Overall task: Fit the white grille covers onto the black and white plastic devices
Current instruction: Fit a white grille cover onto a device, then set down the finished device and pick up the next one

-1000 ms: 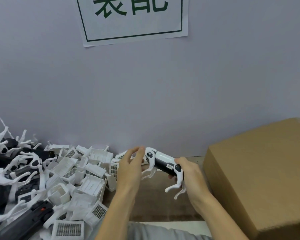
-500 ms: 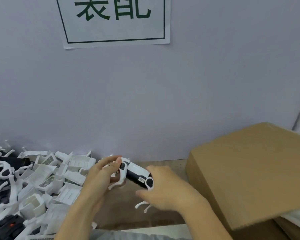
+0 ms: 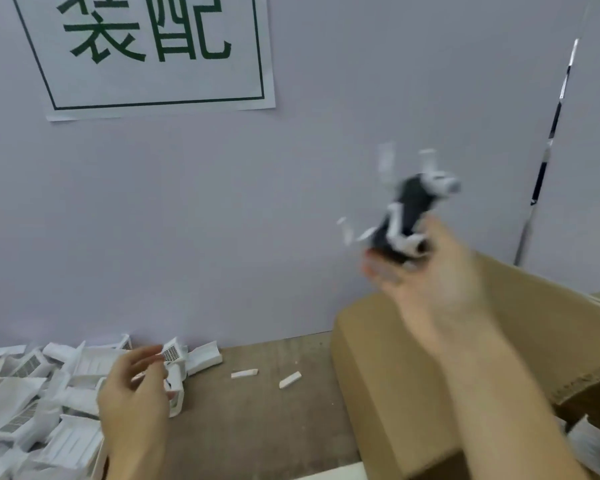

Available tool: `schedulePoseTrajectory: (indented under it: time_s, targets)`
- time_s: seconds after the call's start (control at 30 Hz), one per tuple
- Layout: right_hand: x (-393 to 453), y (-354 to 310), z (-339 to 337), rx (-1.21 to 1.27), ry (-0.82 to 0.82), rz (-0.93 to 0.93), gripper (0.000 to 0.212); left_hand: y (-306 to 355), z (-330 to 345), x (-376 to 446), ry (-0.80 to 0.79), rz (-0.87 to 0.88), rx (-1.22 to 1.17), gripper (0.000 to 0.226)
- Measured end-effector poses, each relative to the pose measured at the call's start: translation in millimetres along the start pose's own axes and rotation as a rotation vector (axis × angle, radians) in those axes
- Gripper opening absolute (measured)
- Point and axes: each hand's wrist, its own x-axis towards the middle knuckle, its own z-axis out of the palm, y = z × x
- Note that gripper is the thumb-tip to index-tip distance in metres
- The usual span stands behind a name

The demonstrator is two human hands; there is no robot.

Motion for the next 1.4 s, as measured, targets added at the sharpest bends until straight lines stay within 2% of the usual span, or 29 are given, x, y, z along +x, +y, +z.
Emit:
schedulePoseTrajectory:
  time_s: [0.03, 0.1, 0.17, 0.27, 0.37, 0.53, 0.6, 0.67, 0.73, 0.83, 0.9, 0.93, 1.0, 1.03, 1.07, 1.17, 1.27, 1.4]
  targets:
    - [1.5, -13.8, -11.2, 0.118, 0.09, -0.049, 0.035, 0.7, 3.6, -2.6, -0.03, 0.01, -0.002, 0.025]
    - [2.1, -23.3, -31.3, 0.141, 0.225, -0.064, 0.051, 2.5, 9.2, -8.0, -0.089, 0.045, 0.037, 0.029]
    - [3.5, -11.7, -33.9, -0.076, 0.242, 0.017, 0.032, 1.7, 12.5, -12.2, -0.137, 0.066, 0.132, 0.032]
    - [3.0, 31.6, -13.6, -0.441, 0.069, 0.181, 0.011, -1.7, 15.2, -18.3, -0.234, 0.047, 0.247, 0.031]
    - [-9.0, 94.4, 15.9, -0.682, -0.139, 0.25, 0.013, 1.1, 15.0, -21.2, -0.343, 0.073, 0.468, 0.028]
    - [-37.3, 189.2, 18.7, -0.909, -0.306, 0.225, 0.027, 26.8, 12.3, 1.1, -0.491, 0.245, 0.93, 0.013]
    - [-40.3, 200.3, 15.1, -0.993, -0.386, 0.241, 0.027, 42.7, 7.8, 28.7, -0.571, 0.324, 1.196, 0.021]
    - [-41.1, 200.9, 15.4, -0.959, -0.402, 0.243, 0.025, 60.6, -2.3, 63.6, -0.62, 0.332, 1.417, 0.027]
    - [-42.0, 200.2, 15.5, -0.942, -0.397, 0.237, 0.025, 75.2, -19.0, 100.2, -0.601, 0.299, 1.646, 0.035]
    - [-42.3, 201.4, 13.5, -0.967, -0.401, 0.246, 0.026, 89.4, -63.2, 154.0, -0.433, 0.166, 1.943, 0.056]
    - [-43.3, 201.9, 13.1, -0.968, -0.399, 0.246, 0.026, 91.2, -97.9, 182.5, -0.354, 0.028, 2.027, 0.063]
    - [-43.7, 202.9, 13.4, -0.962, -0.394, 0.25, 0.027, 88.4, -112.8, 190.4, -0.393, -0.069, 2.046, 0.055]
    - [-42.8, 204.8, 14.0, -0.96, -0.39, 0.252, 0.028, 77.3, -133.8, 192.7, -0.549, -0.278, 2.048, 0.019]
    - [-41.8, 206.3, 13.8, -0.968, -0.39, 0.245, 0.028, 68.6, -141.8, 191.7, -0.544, -0.335, 2.06, 0.016]
    - [-41.0, 207.6, 13.3, -0.978, -0.389, 0.234, 0.028, 61.1, -148.9, 191.8, -0.502, -0.34, 2.072, 0.02]
    - [-38.2, 211.3, 12.0, -0.981, -0.382, 0.22, 0.029, 45.3, -165.2, 205.7, -0.247, -0.172, 1.92, 0.055]
    - [-35.1, 215.1, 12.0, -0.986, -0.38, 0.221, 0.03, 46.2, -165.3, 211.3, -0.133, -0.041, 1.863, 0.056]
    - [-32.2, 220.6, 10.4, -0.988, -0.386, 0.229, 0.03, 41.4, -156.1, 223.2, -0.12, -0.308, 1.986, 0.075]
